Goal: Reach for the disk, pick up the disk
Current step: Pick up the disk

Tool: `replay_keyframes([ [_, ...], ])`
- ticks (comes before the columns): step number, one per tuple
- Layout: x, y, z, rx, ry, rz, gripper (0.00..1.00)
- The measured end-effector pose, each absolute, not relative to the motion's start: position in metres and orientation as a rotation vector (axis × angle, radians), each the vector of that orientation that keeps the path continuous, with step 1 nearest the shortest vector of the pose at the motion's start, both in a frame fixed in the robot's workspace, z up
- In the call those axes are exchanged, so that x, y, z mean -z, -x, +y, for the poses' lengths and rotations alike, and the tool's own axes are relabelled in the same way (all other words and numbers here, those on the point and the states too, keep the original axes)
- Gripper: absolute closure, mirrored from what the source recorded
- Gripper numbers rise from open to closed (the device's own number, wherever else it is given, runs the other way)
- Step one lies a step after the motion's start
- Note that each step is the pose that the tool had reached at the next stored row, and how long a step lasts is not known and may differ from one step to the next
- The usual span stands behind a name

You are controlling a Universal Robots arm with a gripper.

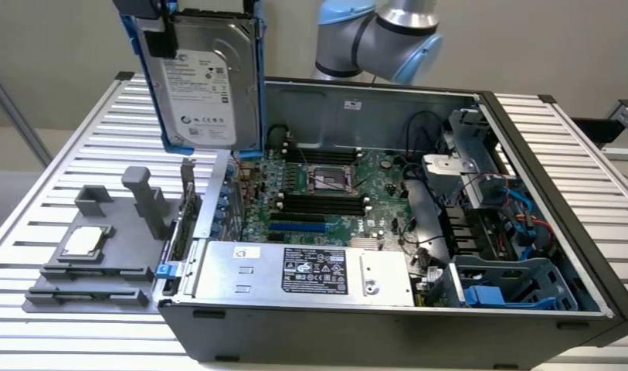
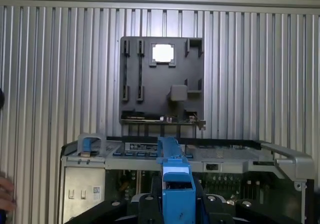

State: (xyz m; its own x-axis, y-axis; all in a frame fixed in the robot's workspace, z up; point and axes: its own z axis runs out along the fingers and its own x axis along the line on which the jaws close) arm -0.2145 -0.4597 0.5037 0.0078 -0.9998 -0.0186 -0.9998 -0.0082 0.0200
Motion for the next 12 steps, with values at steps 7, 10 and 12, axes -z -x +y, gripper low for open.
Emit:
replay_keyframes([
  [7, -0.504, 0.183, -0.471, 0.044, -2.23, -2.212, 0.67],
  [10, -0.504, 0.169, -0.477, 0.044, -2.23, -2.212, 0.67],
  [12, -0.504, 0.16, -0.481, 0.043, -2.23, -2.212, 0.67],
])
